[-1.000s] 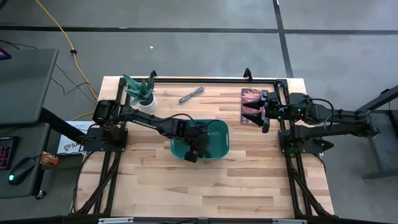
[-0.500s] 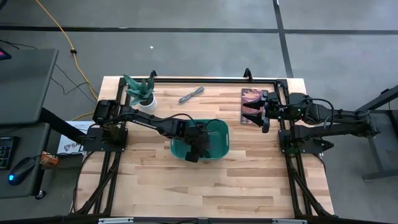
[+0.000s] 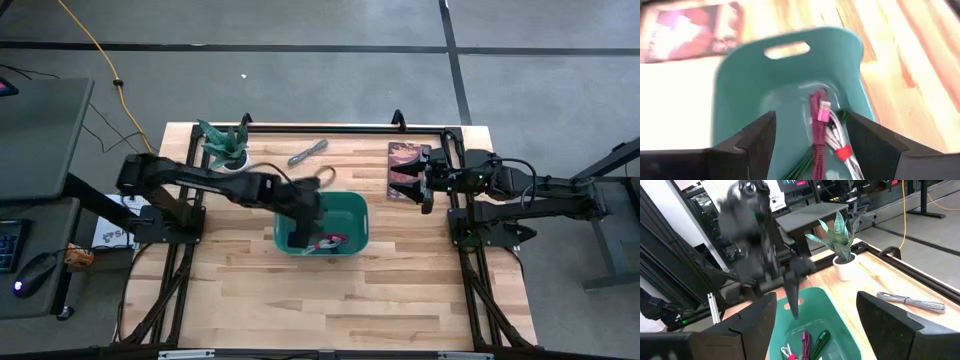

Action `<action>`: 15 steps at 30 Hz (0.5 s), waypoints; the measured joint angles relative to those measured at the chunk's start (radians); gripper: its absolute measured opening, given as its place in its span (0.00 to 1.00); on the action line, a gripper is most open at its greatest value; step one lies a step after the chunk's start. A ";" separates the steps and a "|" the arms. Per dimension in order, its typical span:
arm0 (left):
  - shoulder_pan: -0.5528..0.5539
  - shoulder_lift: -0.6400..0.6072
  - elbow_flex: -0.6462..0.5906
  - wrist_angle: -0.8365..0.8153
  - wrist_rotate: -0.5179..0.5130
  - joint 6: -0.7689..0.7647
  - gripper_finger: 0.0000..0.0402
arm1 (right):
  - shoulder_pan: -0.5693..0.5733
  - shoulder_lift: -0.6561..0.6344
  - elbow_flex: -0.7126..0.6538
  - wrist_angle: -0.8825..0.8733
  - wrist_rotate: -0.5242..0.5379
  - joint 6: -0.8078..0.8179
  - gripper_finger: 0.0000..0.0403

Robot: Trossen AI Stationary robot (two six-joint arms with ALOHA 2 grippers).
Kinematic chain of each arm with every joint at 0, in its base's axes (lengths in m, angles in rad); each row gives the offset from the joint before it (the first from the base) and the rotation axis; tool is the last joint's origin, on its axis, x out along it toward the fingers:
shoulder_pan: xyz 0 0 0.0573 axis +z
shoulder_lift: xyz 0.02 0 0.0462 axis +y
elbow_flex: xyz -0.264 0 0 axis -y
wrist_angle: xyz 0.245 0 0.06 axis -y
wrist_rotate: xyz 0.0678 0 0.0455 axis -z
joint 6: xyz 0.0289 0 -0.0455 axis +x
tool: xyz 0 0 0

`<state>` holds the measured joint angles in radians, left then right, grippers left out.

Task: Pick and place USB-C Cables
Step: Put the gray charger cable into the green bin

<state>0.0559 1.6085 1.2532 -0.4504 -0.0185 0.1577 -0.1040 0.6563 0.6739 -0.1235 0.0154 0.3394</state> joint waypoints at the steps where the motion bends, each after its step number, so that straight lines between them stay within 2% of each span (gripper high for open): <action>1: 0.008 -0.037 0.000 -0.024 -0.007 -0.006 0.55 | 0.000 0.000 0.000 0.000 0.000 0.000 0.66; 9: 0.104 -0.338 -0.013 -0.048 -0.031 -0.117 0.55 | 0.000 0.012 0.000 0.003 0.000 0.000 0.66; 15: 0.152 -0.579 -0.142 0.067 -0.031 -0.218 0.55 | 0.000 0.012 0.000 0.001 0.000 0.000 0.66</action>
<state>0.2077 1.0291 1.1110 -0.3838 -0.0494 -0.0599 -0.1036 0.6681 0.6739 -0.1227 0.0154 0.3397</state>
